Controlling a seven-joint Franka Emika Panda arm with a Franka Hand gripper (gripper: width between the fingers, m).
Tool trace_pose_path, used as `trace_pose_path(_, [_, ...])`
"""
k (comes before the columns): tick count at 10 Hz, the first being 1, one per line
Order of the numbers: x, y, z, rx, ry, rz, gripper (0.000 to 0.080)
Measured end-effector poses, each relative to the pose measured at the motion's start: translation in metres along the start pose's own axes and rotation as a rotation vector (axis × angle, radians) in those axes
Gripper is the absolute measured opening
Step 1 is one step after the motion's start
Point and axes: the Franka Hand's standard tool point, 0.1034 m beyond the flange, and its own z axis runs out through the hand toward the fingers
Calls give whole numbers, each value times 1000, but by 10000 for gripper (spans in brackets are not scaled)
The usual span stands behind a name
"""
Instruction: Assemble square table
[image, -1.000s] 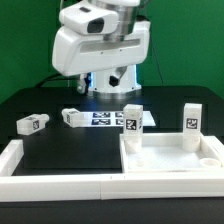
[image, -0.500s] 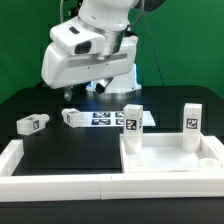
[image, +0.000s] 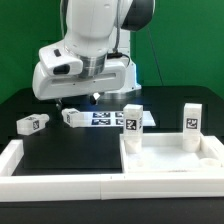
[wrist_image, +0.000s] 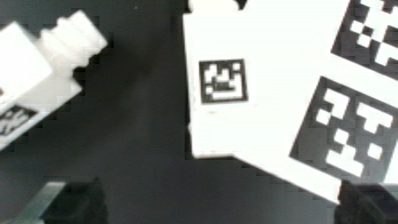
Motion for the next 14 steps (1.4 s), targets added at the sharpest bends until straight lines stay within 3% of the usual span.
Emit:
trace_pose_path(3, [-2,-3,6,4,-27,-30,649])
trace_pose_path(6, [-8,-14,33,6,-162,-58,649])
trace_pose_path(9, [-4,-12,33,6,-248,-72,649])
trace_pose_path(10, [-4,-11,33,3,-251,-72,649])
trace_pose_path(12, [-7,-8,38,-41,-308,-22,649])
trace_pose_path(13, [-7,-10,41,-50,-325,0,649])
trace_pose_path(14, [-7,-8,47,-39,-343,14,649])
